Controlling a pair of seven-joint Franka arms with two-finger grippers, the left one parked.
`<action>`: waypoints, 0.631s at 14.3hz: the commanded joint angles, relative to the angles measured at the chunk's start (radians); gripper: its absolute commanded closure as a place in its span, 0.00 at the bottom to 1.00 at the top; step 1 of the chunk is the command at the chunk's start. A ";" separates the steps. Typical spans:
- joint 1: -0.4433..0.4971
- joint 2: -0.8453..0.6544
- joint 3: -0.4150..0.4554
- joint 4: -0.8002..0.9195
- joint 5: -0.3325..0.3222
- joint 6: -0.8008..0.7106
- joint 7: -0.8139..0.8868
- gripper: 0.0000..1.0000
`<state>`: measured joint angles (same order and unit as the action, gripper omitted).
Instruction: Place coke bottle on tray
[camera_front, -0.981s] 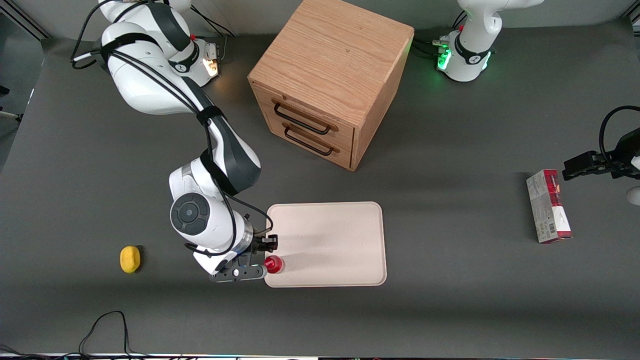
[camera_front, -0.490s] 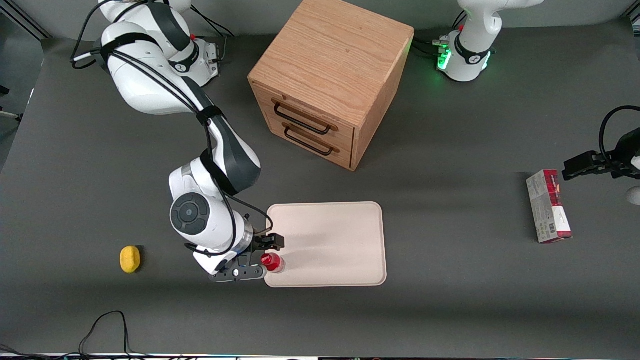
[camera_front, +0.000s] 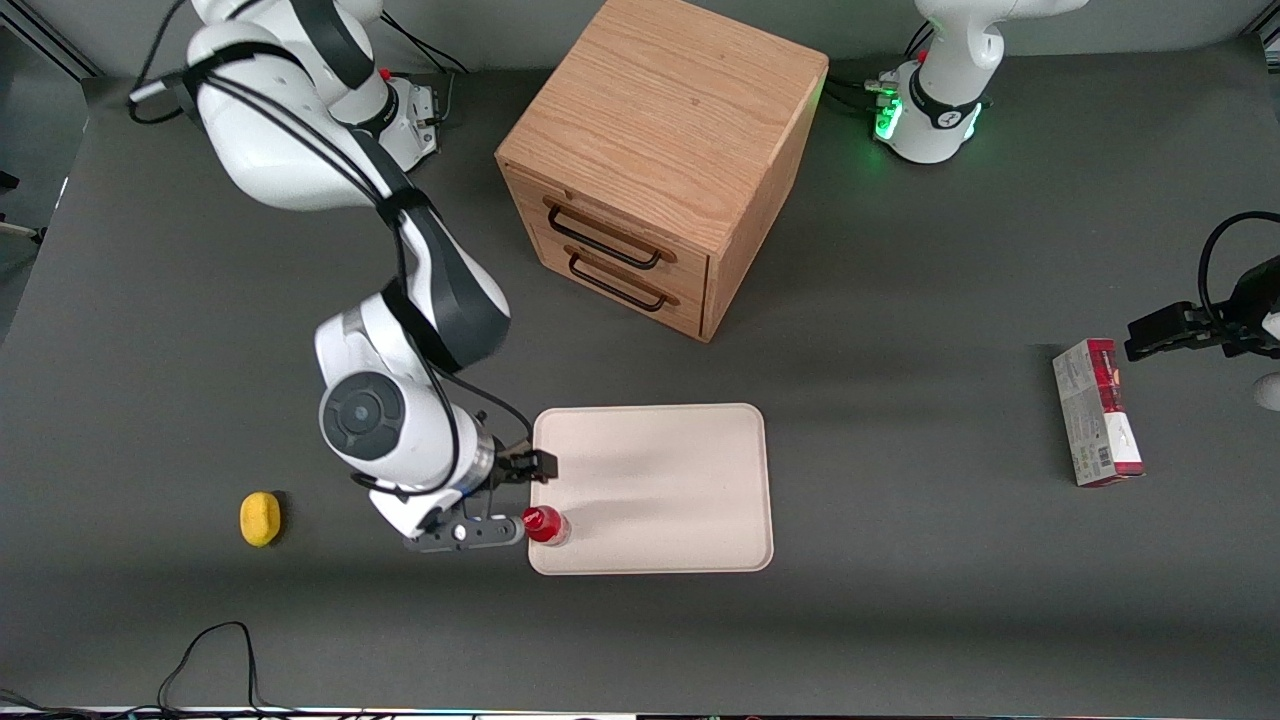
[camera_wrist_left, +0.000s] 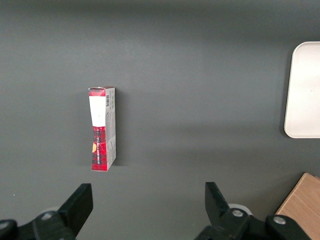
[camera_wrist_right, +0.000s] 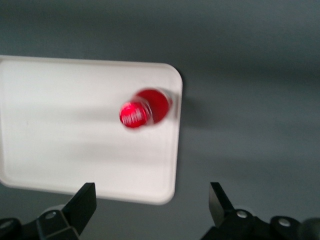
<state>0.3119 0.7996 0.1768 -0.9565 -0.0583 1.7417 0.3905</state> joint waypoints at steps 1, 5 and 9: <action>-0.088 -0.306 0.004 -0.406 -0.009 0.037 -0.043 0.00; -0.200 -0.604 -0.008 -0.743 0.060 0.059 -0.209 0.00; -0.198 -0.704 -0.150 -0.774 0.064 -0.063 -0.414 0.00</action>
<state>0.1091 0.1693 0.0974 -1.6684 -0.0248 1.6945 0.0940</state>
